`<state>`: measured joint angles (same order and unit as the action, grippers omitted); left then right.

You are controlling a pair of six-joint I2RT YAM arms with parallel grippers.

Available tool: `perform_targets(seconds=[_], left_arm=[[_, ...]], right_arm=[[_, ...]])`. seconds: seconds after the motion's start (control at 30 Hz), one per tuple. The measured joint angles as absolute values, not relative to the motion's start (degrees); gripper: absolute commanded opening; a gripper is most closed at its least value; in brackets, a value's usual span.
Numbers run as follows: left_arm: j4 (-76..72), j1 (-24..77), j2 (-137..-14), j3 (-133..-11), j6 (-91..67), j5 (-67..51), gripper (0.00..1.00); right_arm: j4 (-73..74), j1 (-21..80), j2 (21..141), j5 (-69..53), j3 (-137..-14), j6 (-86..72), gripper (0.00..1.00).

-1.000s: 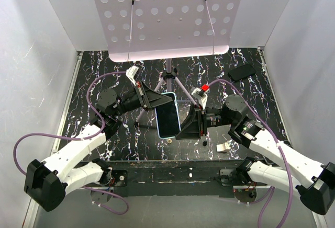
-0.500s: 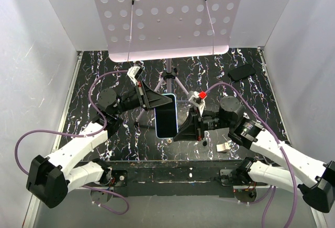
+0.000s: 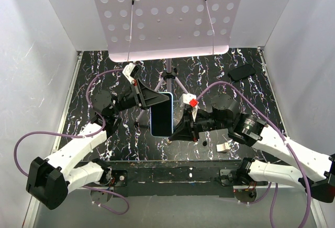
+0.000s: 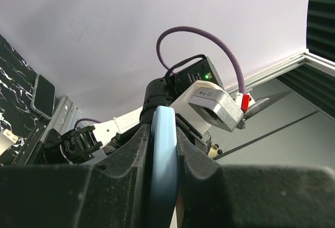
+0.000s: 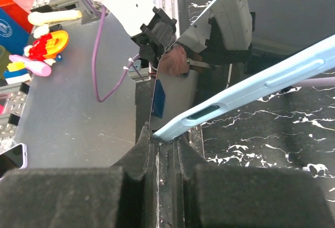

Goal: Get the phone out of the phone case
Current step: Remove the phone case from the phone.

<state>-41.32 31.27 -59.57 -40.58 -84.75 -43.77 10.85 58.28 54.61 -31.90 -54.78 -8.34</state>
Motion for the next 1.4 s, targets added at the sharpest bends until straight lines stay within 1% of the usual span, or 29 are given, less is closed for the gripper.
perform_targets(seconds=[0.17,0.27,0.43,0.53,0.57,0.6,0.63,0.7,0.77,0.9,1.0,1.1,1.27,1.4], left_arm=[[-41.0,31.0,-60.2,-40.1,-86.6,-42.5,0.00],[-40.1,32.2,-60.7,-39.3,-90.4,-43.0,0.00],[-39.9,33.0,-60.7,-37.8,-93.3,-43.1,0.00],[-41.3,33.0,-60.6,-37.0,-93.2,-41.7,0.00],[-41.3,33.0,-60.4,-36.9,-92.7,-40.9,0.00],[-41.2,33.0,-59.8,-36.7,-91.8,-39.6,0.00],[-41.2,33.0,-59.6,-36.6,-91.4,-39.2,0.00],[-41.2,33.0,-58.5,-35.9,-90.2,-37.3,0.00],[-42.1,33.0,-57.9,-35.1,-89.8,-35.4,0.00],[-42.2,33.0,-57.6,-33.1,-88.7,-31.7,0.00],[-40.3,33.0,-56.5,-32.5,-86.6,-28.8,0.00],[-38.6,33.0,-54.1,-32.2,-84.4,-25.6,0.00],[-37.7,32.9,-50.8,-32.2,-82.2,-22.7,0.00],[-37.8,32.8,-51.7,-32.2,-82.1,-22.1,0.00]], right_arm=[[12.8,59.1,54.6,-28.5,-55.3,-4.2,0.01],[10.0,59.0,55.6,-19.5,-55.8,-0.3,0.01],[7.8,59.3,55.9,-8.8,-56.1,-0.3,0.01],[9.0,59.3,55.8,-0.6,-56.1,-5.5,0.22],[10.5,59.1,55.7,1.7,-56.2,-8.1,0.30],[12.8,58.8,55.7,3.4,-56.4,-11.0,0.40],[15.4,58.3,55.6,4.3,-56.6,-13.9,0.41],[20.1,57.4,55.2,4.0,-56.6,-19.3,0.41],[22.9,56.5,54.0,1.1,-56.2,-24.4,0.41],[22.5,55.9,48.1,-7.2,-53.6,-35.9,0.41],[18.0,55.9,43.9,-12.4,-51.8,-43.4,0.38],[12.3,55.9,42.5,-16.3,-50.1,-49.2,0.36],[4.2,55.9,45.7,-20.4,-48.8,-55.4,0.36],[2.7,55.8,46.6,-20.5,-48.1,-56.9,0.36]])
